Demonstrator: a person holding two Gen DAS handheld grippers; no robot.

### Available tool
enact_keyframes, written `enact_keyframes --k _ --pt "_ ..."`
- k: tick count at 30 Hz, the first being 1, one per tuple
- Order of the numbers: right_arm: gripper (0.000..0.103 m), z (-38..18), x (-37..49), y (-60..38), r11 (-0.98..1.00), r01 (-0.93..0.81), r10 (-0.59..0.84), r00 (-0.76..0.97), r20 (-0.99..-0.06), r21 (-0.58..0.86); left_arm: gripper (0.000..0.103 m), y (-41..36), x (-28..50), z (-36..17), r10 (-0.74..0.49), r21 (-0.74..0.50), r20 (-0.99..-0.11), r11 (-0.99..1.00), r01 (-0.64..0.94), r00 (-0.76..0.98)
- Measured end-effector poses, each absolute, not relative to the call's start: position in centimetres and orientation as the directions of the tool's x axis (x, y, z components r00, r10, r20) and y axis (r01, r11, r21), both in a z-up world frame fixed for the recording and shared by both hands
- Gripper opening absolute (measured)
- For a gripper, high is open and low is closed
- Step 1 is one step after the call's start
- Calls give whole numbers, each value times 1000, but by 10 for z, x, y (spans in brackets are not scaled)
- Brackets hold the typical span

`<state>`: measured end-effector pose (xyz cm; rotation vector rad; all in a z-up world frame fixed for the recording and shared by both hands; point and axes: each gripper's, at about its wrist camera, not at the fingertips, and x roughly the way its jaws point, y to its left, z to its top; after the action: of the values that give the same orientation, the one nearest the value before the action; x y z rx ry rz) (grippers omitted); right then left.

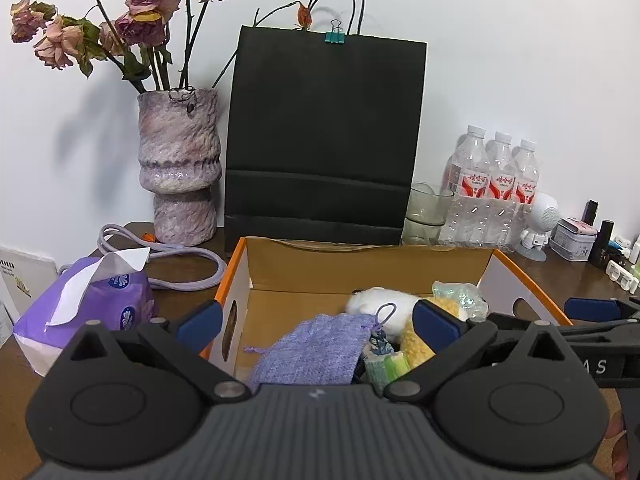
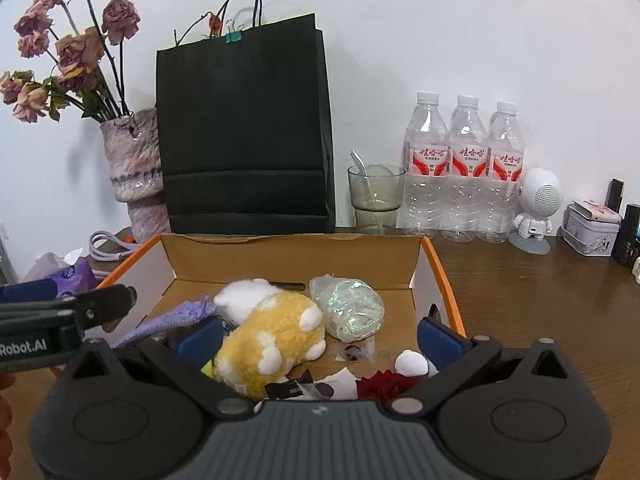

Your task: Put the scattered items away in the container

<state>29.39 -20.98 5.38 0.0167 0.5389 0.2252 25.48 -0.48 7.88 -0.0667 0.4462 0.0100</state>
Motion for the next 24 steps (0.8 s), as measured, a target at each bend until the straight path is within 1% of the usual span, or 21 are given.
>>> enact_keyframes --k 12,19,24 --pt "103 60 286 -211 977 -199 208 839 -503 72 103 -3 244 87 -12 -82 -425 996 -25 905" --pt "103 67 256 -218 974 -215 222 837 -500 71 103 -7 213 92 -33 -77 -406 997 2 913" --pt "103 69 225 -222 975 -219 210 844 -493 40 103 -16 182 91 -38 -62 -391 998 15 920"
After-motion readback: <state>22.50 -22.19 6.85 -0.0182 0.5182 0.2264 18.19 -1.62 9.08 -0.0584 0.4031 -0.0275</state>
